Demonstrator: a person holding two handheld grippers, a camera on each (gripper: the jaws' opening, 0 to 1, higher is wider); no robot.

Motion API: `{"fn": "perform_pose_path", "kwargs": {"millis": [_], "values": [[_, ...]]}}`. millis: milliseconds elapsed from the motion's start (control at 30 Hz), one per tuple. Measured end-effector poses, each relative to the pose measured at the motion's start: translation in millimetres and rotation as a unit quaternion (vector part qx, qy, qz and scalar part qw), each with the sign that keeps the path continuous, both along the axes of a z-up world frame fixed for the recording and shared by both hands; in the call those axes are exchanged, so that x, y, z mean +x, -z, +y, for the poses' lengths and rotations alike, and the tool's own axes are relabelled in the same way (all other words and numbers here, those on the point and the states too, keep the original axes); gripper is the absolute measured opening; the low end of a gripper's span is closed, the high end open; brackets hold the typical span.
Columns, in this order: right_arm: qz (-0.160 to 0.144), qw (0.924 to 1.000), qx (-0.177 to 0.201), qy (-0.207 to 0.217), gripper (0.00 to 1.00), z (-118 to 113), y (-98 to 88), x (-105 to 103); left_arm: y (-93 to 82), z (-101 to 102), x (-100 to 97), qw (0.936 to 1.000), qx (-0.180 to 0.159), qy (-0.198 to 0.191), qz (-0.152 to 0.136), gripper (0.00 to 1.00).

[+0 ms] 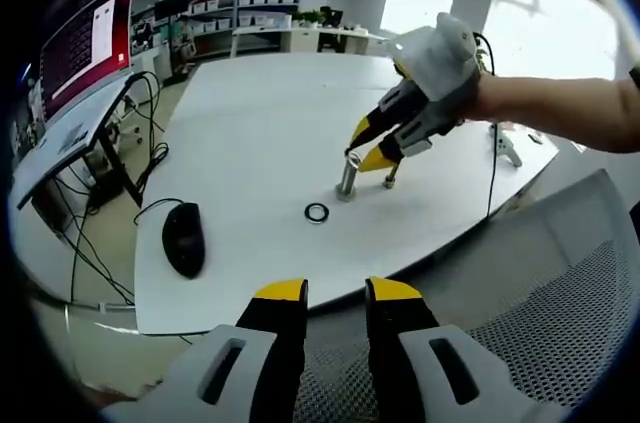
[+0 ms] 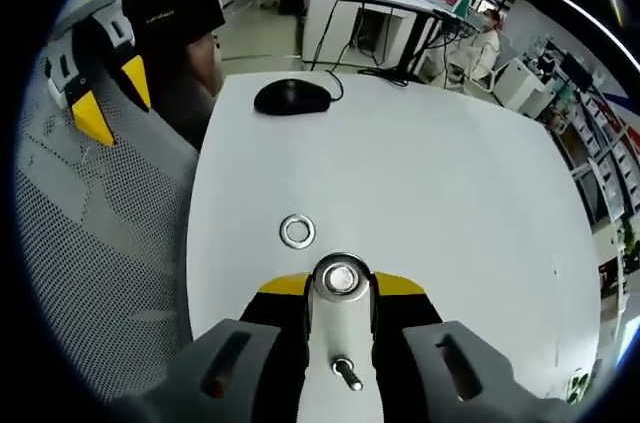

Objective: Place the washer onto the threaded stud by aligning its center hole with the stud, sliding it down to the base, and recovering from edge contact or off-axis alignment until the washer reaches the visible bottom stop.

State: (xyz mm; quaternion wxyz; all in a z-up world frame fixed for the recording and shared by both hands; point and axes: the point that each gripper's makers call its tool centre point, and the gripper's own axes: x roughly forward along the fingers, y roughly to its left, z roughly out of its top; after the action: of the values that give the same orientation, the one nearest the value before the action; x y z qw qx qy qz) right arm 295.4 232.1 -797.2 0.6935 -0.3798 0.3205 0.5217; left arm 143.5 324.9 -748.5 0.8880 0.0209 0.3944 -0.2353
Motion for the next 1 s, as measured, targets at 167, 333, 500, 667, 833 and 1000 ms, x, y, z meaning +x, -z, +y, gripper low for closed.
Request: {"fn": "perform_pose_path", "kwargs": {"millis": [167,333,500,667,833,1000], "values": [[0.006,1.0,-0.006,-0.001,0.23,-0.1,1.3,-0.9,0.3,0.4,-0.2,1.0,0.0,0.0,0.0,0.21],[0.016,0.9998,-0.012,-0.002,0.23,0.6,1.7,-2.9,0.3,0.4,-0.3,1.0,0.0,0.001,0.001,0.21],[0.032,0.9993,-0.019,-0.005,0.23,0.3,3.5,-3.3,0.0,-0.3,-0.5,1.0,0.0,0.001,0.0,0.21],[0.035,0.9989,-0.03,-0.01,0.23,1.6,9.4,-1.0,0.1,-0.5,-0.7,1.0,0.0,0.001,0.0,0.21],[0.049,0.9983,-0.033,-0.006,0.23,2.4,9.2,0.3,0.4,-0.4,-0.6,1.0,0.0,0.002,0.001,0.21],[0.041,0.9974,-0.053,-0.027,0.23,2.8,8.8,-0.8,0.5,-0.5,-1.0,1.0,0.0,0.003,0.001,0.21]]}}
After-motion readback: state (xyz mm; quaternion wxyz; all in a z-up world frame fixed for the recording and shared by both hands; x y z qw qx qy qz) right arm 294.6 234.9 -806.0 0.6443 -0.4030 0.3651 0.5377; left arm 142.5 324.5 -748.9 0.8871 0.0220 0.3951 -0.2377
